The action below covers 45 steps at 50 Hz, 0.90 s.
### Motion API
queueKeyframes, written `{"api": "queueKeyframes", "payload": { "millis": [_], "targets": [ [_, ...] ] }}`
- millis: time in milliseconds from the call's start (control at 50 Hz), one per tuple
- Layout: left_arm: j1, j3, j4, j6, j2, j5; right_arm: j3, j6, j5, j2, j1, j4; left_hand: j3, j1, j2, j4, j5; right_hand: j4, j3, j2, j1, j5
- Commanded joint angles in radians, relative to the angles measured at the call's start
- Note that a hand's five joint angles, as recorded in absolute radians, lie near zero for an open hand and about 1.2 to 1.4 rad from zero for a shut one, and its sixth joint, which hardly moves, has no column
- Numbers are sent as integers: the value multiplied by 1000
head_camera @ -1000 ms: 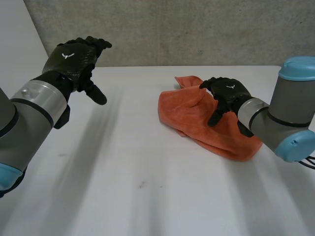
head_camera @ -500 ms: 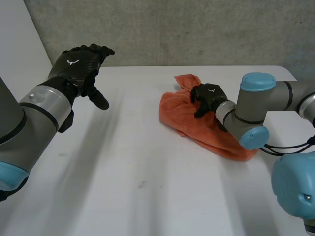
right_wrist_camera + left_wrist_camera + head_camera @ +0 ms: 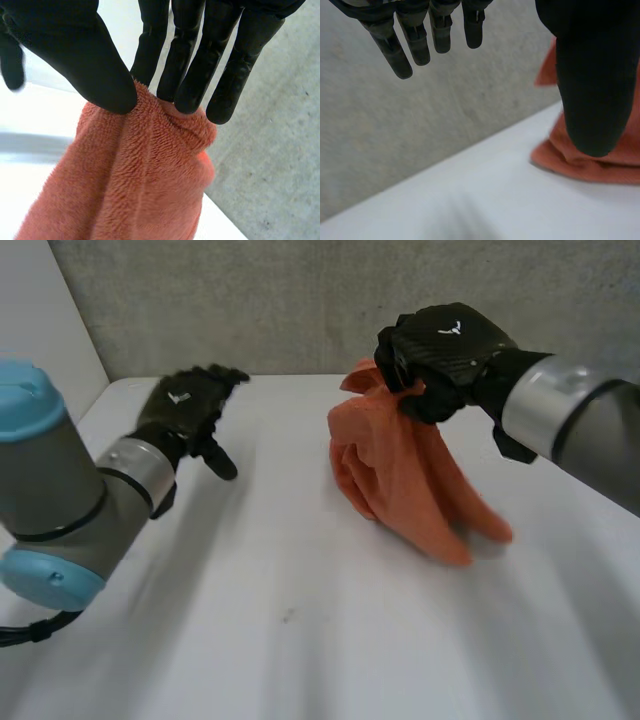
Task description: Fold the laundry
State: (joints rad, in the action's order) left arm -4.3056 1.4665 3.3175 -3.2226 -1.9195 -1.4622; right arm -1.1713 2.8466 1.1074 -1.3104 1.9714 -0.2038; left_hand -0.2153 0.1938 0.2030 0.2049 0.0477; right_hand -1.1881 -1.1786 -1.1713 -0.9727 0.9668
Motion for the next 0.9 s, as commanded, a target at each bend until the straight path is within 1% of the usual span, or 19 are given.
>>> {"api": "queueKeyframes", "payload": {
  "millis": [20,80,100,160,220,320,340,380,400,480,520,560,620,640,680,720,760,840,900],
  "targets": [
    [17,-3,7,13,-156,163,-154,-30,-15,-145,12,-5,41,-19,-28,-30,-48,-208,-218,-225,-424,255],
    [30,-12,11,18,-202,194,-200,-29,-34,-194,32,-6,41,-19,-28,-30,-48,-208,-218,-225,-424,255],
    [50,-27,14,29,-229,201,-211,-29,-40,-205,38,-6,41,-19,-28,-30,-48,-208,-218,-225,-424,255],
    [81,-49,23,61,-262,201,-257,-27,-78,-246,52,-11,37,-16,-25,-27,-44,-208,-218,-225,-424,255],
    [104,-67,48,128,-300,203,-301,-26,-106,-297,55,-3,-7,28,19,17,0,-208,-218,-225,-424,255],
    [130,-74,60,225,-331,210,-326,-24,-104,-329,41,0,-139,160,151,149,132,-208,-218,-225,-424,255],
    [138,-72,60,246,-334,215,-330,-24,-104,-331,40,-2,-258,280,271,269,251,-208,-218,-225,-424,255],
    [142,-72,60,260,-334,218,-337,-26,-100,-329,40,0,-411,433,424,422,404,-208,-218,-225,-424,255],
    [142,-71,60,268,-331,221,-338,-24,-98,-329,40,-2,-610,631,622,620,603,-208,-218,-225,-424,255],
    [141,-74,60,276,-314,217,-341,-26,-100,-316,40,1,-1171,1193,1183,1182,1164,-208,-218,-225,-424,255],
    [124,-77,60,279,-267,200,-340,-26,-92,-294,38,6,-1181,1203,1193,1191,1174,-208,-218,-225,-424,255],
    [121,-75,59,280,-251,191,-323,-33,-48,-239,29,20,-1181,1203,1193,1191,1174,-208,-218,-225,-424,255],
    [73,-29,47,274,-148,76,-314,-35,-5,-213,20,33,-1181,1203,1193,1191,1174,-208,-218,-225,-424,255],
    [64,-11,45,270,-122,48,-301,-36,65,-178,14,50,-1181,1203,1193,1191,1174,-208,-218,-225,-424,255],
    [57,56,40,267,-44,-21,-297,-39,100,-165,14,57,-1181,1203,1193,1191,1174,-208,-218,-225,-424,255],
    [63,113,40,267,9,-47,-295,-38,130,-155,20,52,-1181,1203,1193,1191,1174,-208,-218,-225,-424,255],
    [79,206,39,265,83,-50,-298,-36,134,-148,21,50,-1181,1203,1193,1191,1174,-208,-218,-225,-424,255],
    [125,310,36,265,168,-55,-317,-41,117,-115,27,21,-1181,1203,1193,1191,1174,-208,-218,-225,-424,255],
    [185,394,13,265,205,-66,-324,-44,72,-86,37,-70,-1181,1203,1193,1191,1174,-208,-218,-225,-424,255]
  ]
}}
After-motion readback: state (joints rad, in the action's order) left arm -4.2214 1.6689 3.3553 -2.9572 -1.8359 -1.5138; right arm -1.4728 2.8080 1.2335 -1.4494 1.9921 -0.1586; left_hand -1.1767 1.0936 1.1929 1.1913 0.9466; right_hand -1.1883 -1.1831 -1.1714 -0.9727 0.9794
